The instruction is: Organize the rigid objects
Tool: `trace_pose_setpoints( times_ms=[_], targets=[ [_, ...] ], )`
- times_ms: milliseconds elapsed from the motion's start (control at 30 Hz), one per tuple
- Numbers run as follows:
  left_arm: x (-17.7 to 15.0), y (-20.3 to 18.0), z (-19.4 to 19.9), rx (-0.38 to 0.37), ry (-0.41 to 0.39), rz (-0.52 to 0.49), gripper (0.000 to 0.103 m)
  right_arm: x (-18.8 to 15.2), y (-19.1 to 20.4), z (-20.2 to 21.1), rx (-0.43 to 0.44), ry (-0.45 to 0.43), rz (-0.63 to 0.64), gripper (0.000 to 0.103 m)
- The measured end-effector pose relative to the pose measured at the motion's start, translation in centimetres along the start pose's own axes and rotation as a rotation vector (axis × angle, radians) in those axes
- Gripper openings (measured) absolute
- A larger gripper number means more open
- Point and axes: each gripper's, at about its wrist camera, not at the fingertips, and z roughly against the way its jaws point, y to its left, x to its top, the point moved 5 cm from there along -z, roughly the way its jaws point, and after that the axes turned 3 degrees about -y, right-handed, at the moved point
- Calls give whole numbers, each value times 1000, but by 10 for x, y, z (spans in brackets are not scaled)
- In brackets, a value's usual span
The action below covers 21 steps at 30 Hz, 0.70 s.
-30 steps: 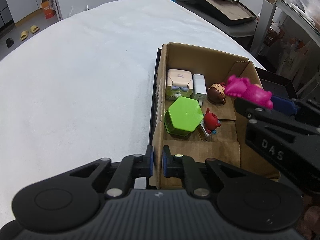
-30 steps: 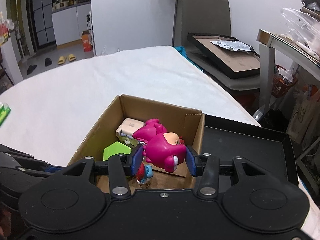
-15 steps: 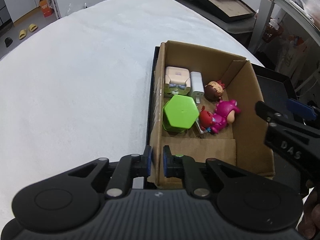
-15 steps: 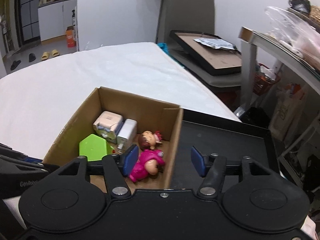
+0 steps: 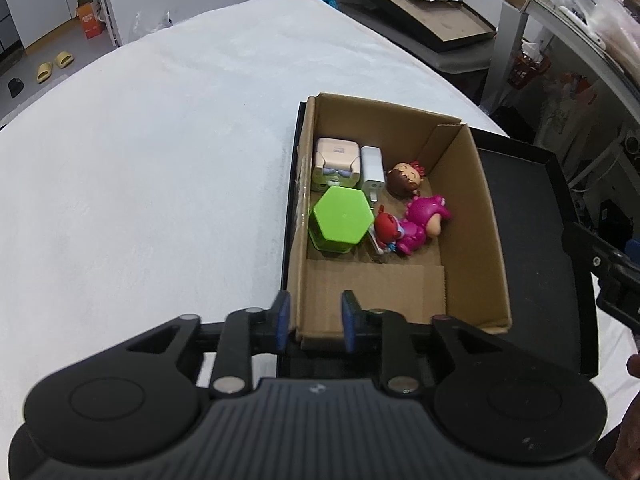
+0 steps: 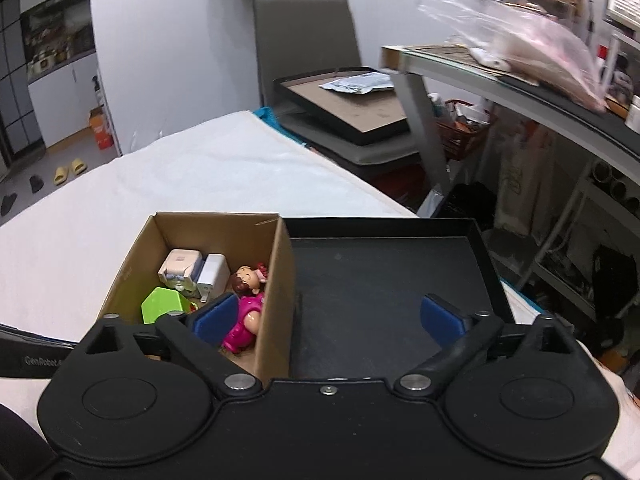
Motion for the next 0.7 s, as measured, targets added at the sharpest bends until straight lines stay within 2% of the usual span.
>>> trace_pose_setpoints(
  times_ms=[67, 267, 700],
  targets=[
    [-2, -2, 7, -3, -14, -2, 38, -1, -5, 7, -9, -5, -21, 103],
    [-7, -6, 28, -16, -48, -6, 44, -1, -14, 30, -13, -36, -67, 103],
    [-25, -11, 60, -42, -97, -15, 49, -6, -23, 77, 7, -78, -137, 103]
  ],
)
